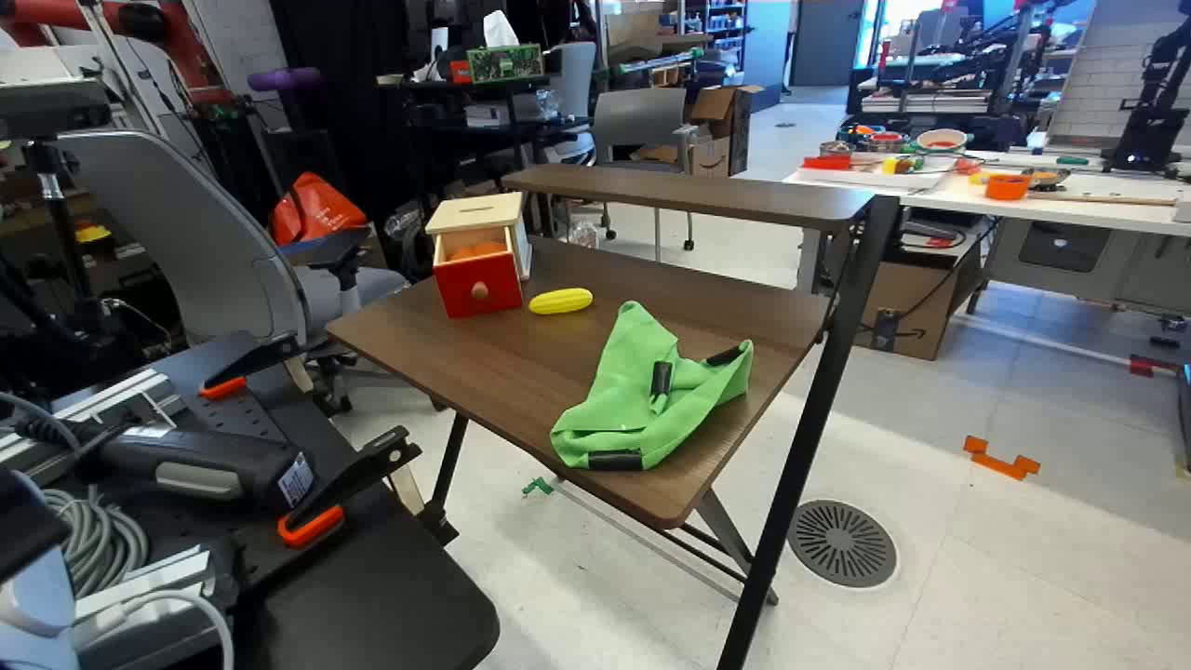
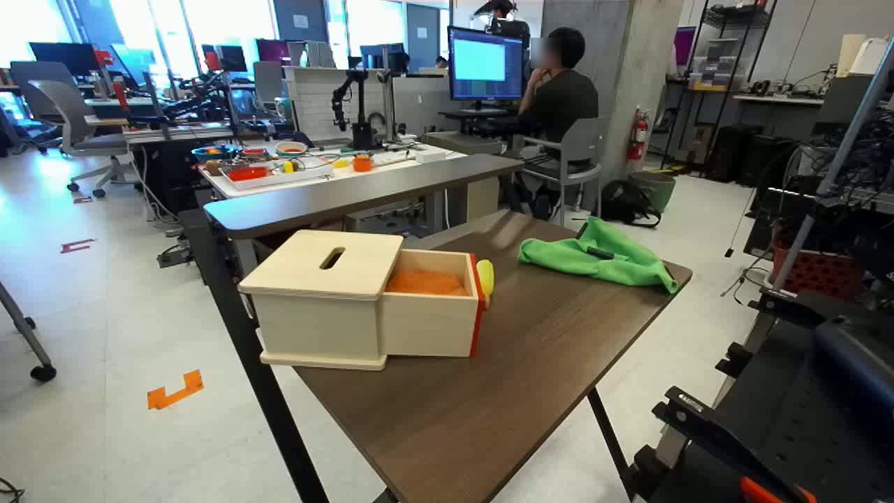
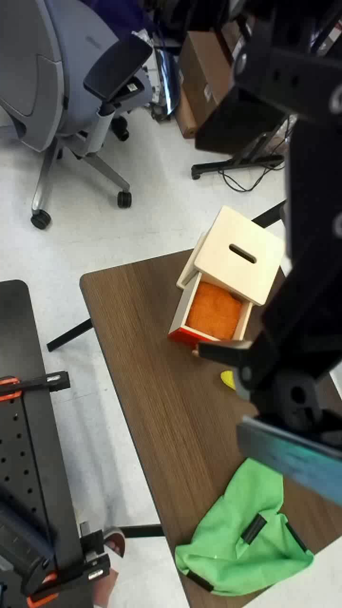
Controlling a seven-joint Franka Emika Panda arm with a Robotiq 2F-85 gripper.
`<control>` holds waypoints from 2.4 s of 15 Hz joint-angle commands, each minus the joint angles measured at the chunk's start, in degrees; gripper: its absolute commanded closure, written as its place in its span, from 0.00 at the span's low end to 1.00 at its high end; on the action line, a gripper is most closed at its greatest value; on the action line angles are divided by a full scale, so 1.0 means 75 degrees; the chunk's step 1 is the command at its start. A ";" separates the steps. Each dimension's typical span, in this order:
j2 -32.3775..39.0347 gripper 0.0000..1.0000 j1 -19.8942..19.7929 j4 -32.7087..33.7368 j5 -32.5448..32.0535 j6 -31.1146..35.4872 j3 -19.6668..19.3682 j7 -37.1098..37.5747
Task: Close the drawer
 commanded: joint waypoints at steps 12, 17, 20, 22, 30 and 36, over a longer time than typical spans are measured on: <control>0.0864 0.00 0.0025 0.0259 -0.0111 0.0726 0.0076 -0.1381; 0.2083 0.00 0.0107 0.0647 -0.0549 0.1517 0.0005 -0.3145; 0.2735 0.00 0.0118 0.0779 -0.0668 0.1726 -0.0028 -0.4458; 0.3092 0.00 0.0073 0.0809 -0.0748 0.1702 -0.0033 -0.5343; 0.3485 0.00 -0.0075 0.0612 -0.0545 0.1650 0.0010 -0.6507; 0.3878 0.00 -0.0024 0.0708 -0.1261 0.2053 0.0083 -0.5925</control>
